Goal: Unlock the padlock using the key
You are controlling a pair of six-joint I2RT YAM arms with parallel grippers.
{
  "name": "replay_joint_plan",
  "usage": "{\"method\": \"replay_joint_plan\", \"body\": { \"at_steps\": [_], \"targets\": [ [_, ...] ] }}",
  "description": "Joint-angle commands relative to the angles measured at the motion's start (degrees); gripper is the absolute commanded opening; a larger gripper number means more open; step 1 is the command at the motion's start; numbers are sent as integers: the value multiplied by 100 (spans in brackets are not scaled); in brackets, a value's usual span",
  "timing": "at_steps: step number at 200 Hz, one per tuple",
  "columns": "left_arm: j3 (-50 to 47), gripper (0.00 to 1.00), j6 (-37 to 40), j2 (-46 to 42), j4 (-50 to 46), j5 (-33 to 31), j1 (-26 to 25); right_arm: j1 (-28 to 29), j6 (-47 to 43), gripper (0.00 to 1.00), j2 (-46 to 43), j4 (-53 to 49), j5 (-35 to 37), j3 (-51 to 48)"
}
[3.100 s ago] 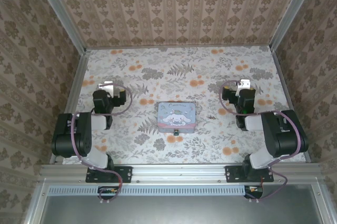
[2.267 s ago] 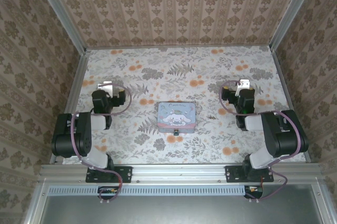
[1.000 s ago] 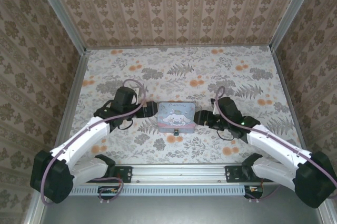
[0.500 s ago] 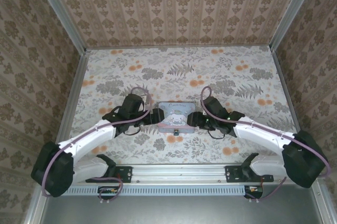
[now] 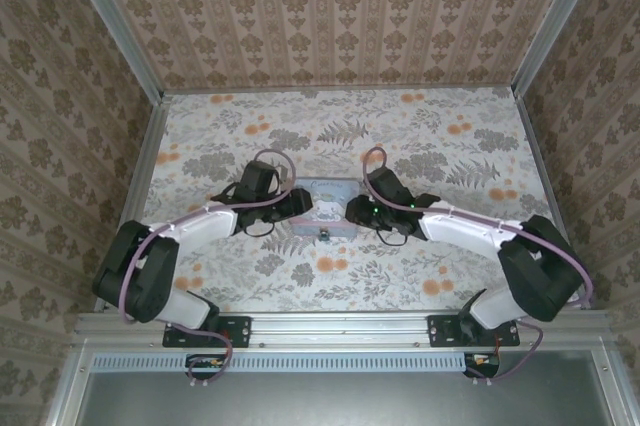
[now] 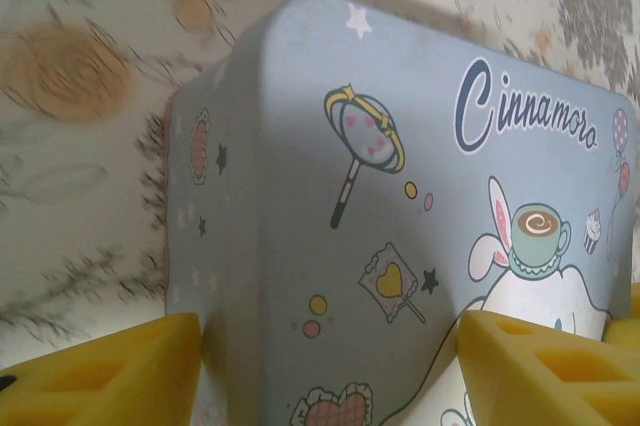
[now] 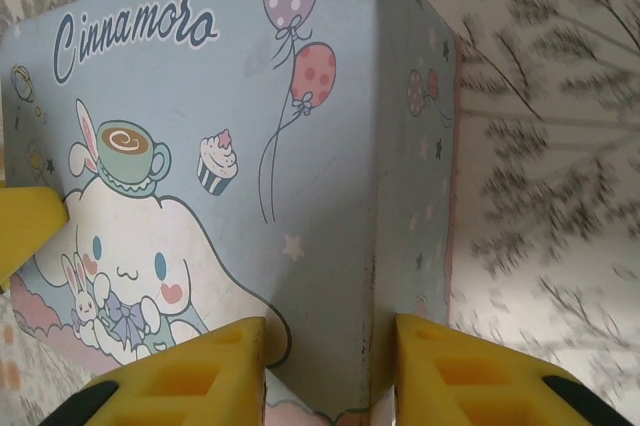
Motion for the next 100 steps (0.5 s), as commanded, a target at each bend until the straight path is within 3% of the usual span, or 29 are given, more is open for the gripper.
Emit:
{"method": "replay_joint_plan", "body": {
  "at_steps": [1, 37, 54, 73, 100],
  "targets": [
    [350, 68, 168, 214, 255, 540, 98, 4, -104, 35, 494, 201, -112, 352],
    [348, 70, 120, 394, 466, 648, 102, -113, -155, 37, 994, 206, -203, 787],
    [259, 72, 59, 409, 576, 657, 56, -146, -193, 53, 965, 206, -270, 795],
    [205, 76, 43, 359, 583, 624, 20, -251, -213, 68, 496, 179, -142, 531],
    [167, 84, 104, 174, 399, 431, 64, -689, -296, 72, -537, -98, -49, -57]
  ]
}}
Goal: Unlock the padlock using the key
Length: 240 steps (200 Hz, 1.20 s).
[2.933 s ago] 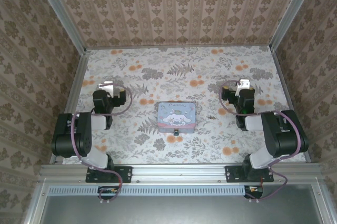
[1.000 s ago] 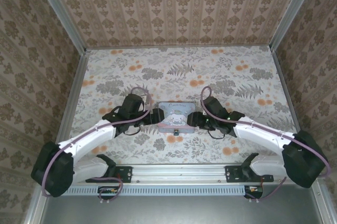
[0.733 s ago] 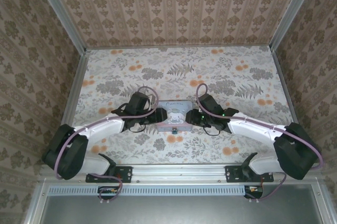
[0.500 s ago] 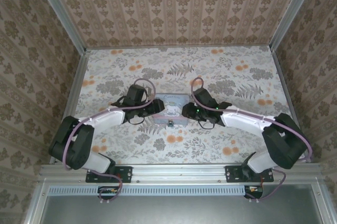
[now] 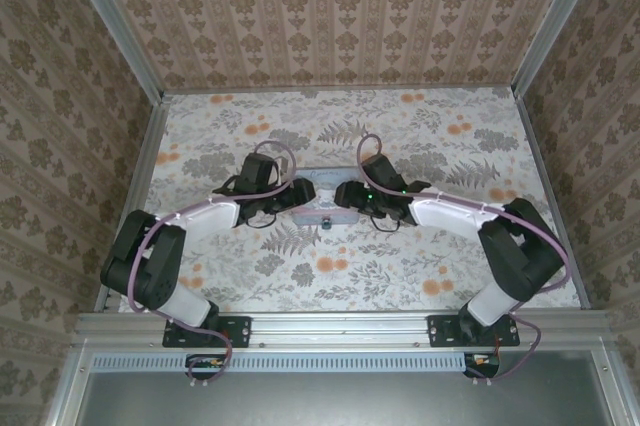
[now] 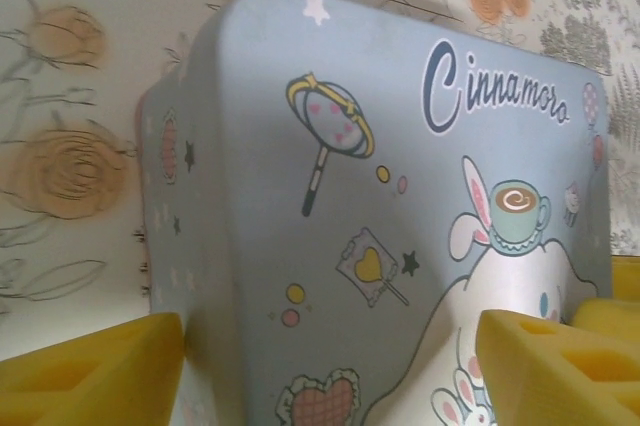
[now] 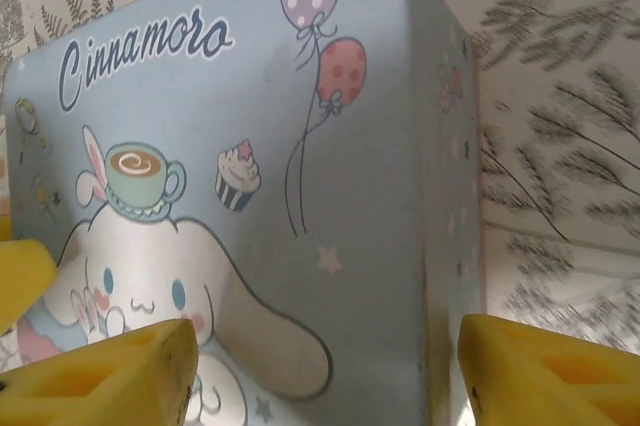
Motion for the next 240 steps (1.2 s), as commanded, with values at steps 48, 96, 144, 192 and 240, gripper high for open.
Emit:
{"method": "replay_joint_plan", "body": {
  "at_steps": [48, 96, 144, 192, 240],
  "targets": [
    [-84, 93, 249, -792, -548, 115, 552, -1337, -1007, 74, -1743, -1269, -119, -868],
    [-164, 99, 296, -1636, -1079, 112, 603, -1496, -1819, 71, -713, -1454, -214, -604],
    [-175, 100, 244, -2029, -1412, 125, 463, -1497, -2024, 67, -88, -1310, -227, -510],
    [-115, 100, 120, -1791, -1263, 68, 127, -1487, -2118, 61, 21, -1339, -337, -634],
    [-6, 100, 76, -1487, -1091, 30, -25, -1330, -2149, 57, -414, -1544, -466, -972]
  ]
}}
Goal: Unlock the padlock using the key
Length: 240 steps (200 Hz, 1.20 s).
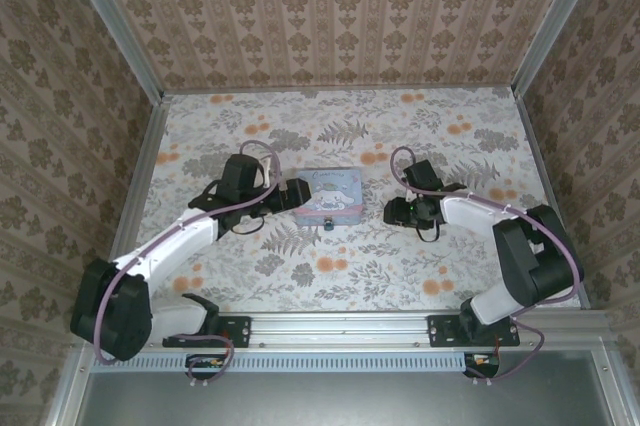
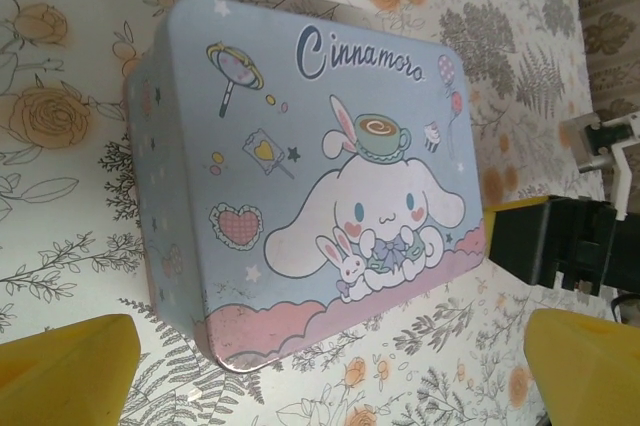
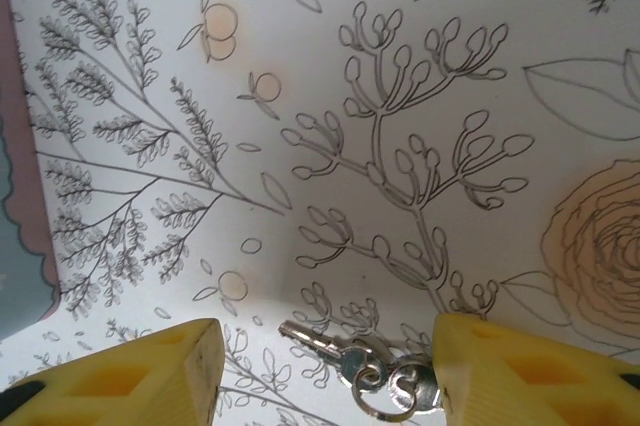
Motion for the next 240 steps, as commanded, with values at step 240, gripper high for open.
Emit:
{"method": "replay_joint_plan", "body": {
  "at_steps": [240],
  "targets": [
    [124, 100, -164, 164, 189, -1, -169, 1141, -31, 35, 379, -1315, 1264, 317]
  ]
}}
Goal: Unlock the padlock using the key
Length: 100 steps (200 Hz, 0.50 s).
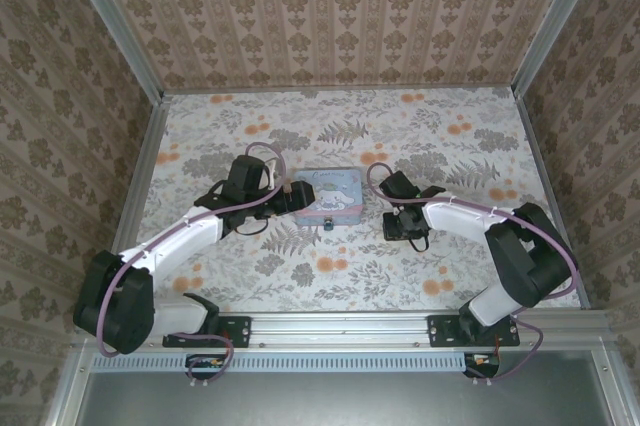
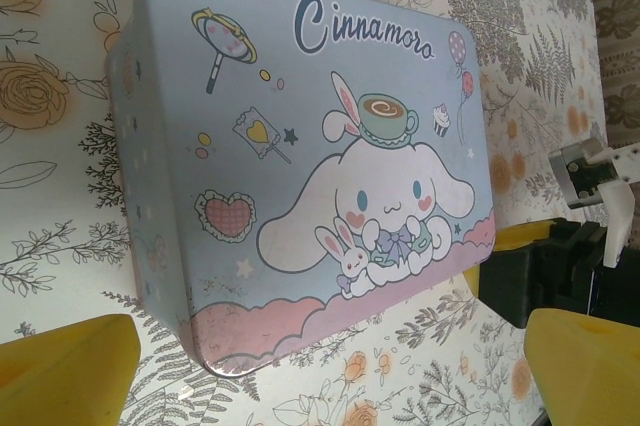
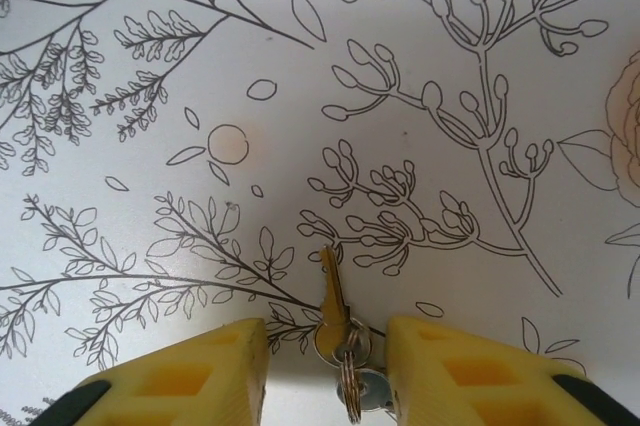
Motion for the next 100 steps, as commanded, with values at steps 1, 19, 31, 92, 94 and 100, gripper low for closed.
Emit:
{"method": "replay_joint_plan", "body": {
  "at_steps": [1, 19, 31, 92, 94, 100],
  "targets": [
    [120, 100, -76, 2, 100, 19, -23, 83, 9, 35, 189, -288, 45, 0],
    [129, 100, -85, 7, 118, 50, -22, 117, 50, 34, 189, -284, 70, -10],
    [133, 100, -115, 16, 118, 74, -17, 135, 77, 31, 189, -283, 71, -27],
    [145, 100, -571, -20, 160, 99, -1, 221, 211, 11, 227, -288, 23, -117],
    [149, 100, -566, -15, 148, 102, 4, 223, 217, 10, 225, -284, 19, -116],
    [157, 100, -548, -11, 118, 90, 9, 223, 228, 7, 209, -288, 8, -116]
  ]
}}
